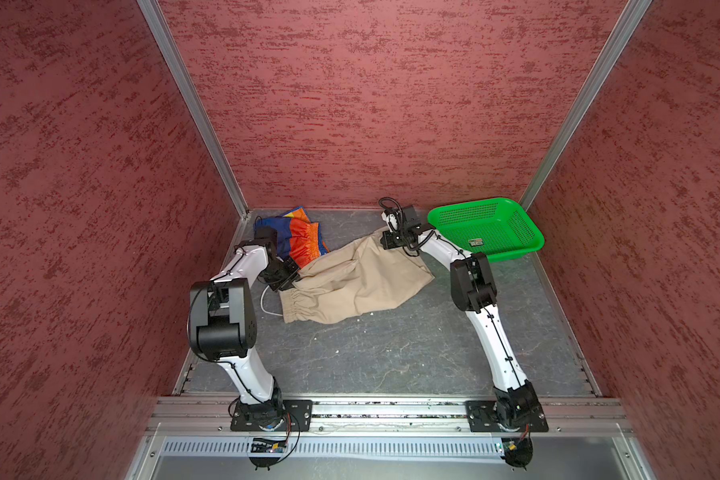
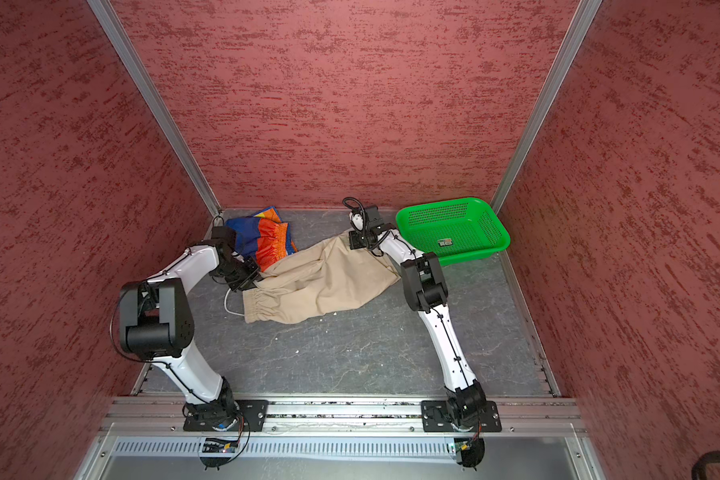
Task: Fold and stack the shorts
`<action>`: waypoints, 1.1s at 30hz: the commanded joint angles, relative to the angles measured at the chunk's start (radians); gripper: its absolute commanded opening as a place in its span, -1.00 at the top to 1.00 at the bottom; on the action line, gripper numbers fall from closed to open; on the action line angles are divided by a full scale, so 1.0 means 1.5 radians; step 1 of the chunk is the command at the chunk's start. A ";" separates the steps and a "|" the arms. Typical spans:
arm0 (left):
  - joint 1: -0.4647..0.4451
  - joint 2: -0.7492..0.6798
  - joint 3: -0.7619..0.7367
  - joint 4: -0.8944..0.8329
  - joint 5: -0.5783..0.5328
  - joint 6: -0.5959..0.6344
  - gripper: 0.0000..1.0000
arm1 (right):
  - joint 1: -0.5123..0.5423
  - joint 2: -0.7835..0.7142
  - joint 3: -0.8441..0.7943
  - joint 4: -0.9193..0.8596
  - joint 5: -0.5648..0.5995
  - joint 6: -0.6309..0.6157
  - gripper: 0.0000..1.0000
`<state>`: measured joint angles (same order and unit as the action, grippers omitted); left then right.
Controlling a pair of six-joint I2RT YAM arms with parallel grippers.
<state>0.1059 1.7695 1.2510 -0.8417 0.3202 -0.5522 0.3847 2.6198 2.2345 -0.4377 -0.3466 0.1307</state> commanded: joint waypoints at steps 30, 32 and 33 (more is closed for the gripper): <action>-0.027 -0.009 0.028 0.013 0.031 -0.008 0.40 | -0.038 -0.348 -0.383 0.244 0.096 0.088 1.00; -0.038 -0.005 0.051 0.013 0.030 -0.014 0.37 | -0.043 -0.357 -0.387 0.252 0.136 0.088 1.00; -0.042 -0.001 0.063 0.014 0.030 -0.018 0.37 | -0.045 -0.360 -0.389 0.256 0.155 0.088 1.00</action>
<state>0.0643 1.7687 1.2884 -0.8391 0.3431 -0.5659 0.3336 2.1551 1.6558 -0.1196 -0.2352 0.2504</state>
